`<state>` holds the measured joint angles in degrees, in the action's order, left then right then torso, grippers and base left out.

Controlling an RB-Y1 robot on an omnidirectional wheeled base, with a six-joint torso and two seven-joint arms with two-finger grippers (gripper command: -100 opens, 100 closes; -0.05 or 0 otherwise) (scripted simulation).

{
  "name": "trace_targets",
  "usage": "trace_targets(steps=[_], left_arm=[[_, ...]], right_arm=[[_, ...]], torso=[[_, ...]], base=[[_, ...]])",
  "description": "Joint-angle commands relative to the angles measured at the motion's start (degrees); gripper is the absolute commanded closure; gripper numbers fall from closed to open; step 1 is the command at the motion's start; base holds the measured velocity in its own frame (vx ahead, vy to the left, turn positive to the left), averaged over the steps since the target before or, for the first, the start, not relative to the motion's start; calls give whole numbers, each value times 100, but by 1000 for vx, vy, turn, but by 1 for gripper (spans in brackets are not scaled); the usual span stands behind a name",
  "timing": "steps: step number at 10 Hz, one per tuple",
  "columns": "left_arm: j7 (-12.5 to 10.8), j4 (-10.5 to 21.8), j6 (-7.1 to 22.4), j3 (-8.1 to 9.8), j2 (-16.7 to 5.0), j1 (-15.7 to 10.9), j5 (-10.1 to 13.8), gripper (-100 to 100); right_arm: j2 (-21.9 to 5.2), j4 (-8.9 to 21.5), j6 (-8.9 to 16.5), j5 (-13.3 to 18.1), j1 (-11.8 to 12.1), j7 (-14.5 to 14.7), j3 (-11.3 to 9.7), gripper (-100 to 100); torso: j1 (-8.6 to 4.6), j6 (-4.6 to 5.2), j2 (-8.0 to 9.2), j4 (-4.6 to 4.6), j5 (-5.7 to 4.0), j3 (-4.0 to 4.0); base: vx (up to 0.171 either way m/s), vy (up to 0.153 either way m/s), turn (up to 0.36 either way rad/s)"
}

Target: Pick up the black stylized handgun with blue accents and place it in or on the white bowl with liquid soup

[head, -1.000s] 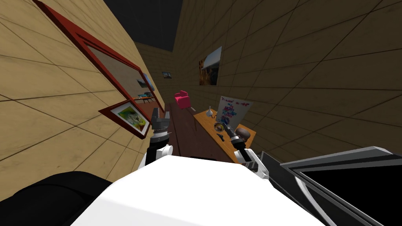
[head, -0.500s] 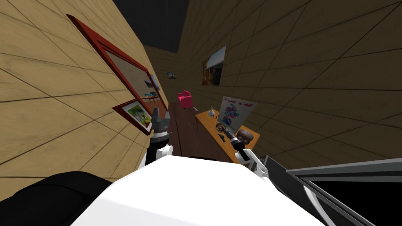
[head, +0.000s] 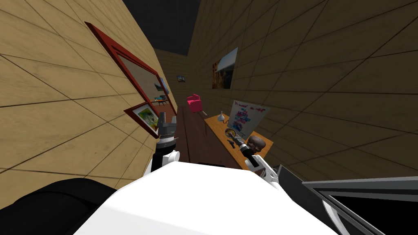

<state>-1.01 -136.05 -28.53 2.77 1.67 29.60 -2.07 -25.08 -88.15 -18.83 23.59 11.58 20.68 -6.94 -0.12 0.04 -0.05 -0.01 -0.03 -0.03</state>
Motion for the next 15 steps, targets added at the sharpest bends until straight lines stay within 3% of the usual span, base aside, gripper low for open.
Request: trace_targets(steps=[1,5,10,13,15], left_arm=[[0,0,0,0,0,0,0,0],[0,0,0,0,0,0,0,0],[0,0,0,0,0,0,0,0],[0,0,0,0,0,0,0,0],[0,0,0,0,0,1,0,0]], right_arm=[[-115,286,-17,107,-68,82,-86,-100],[-399,1032,-11,379,-243,257,-340,-100],[-584,1614,-22,541,-333,343,-503,-100],[-835,2239,-61,748,-425,424,-730,-100],[-904,2438,-79,806,-444,440,-799,-100]], torso=[[0,0,0,0,0,0],[-2,-1,-2,0,0,-1],[5,-1,-5,-1,1,-3],[4,-2,-9,-1,1,-5],[3,3,-10,-2,1,-6]], base=[[-4,-18,126],[1,-27,146],[7,-13,78],[17,-13,152],[19,-9,59]])
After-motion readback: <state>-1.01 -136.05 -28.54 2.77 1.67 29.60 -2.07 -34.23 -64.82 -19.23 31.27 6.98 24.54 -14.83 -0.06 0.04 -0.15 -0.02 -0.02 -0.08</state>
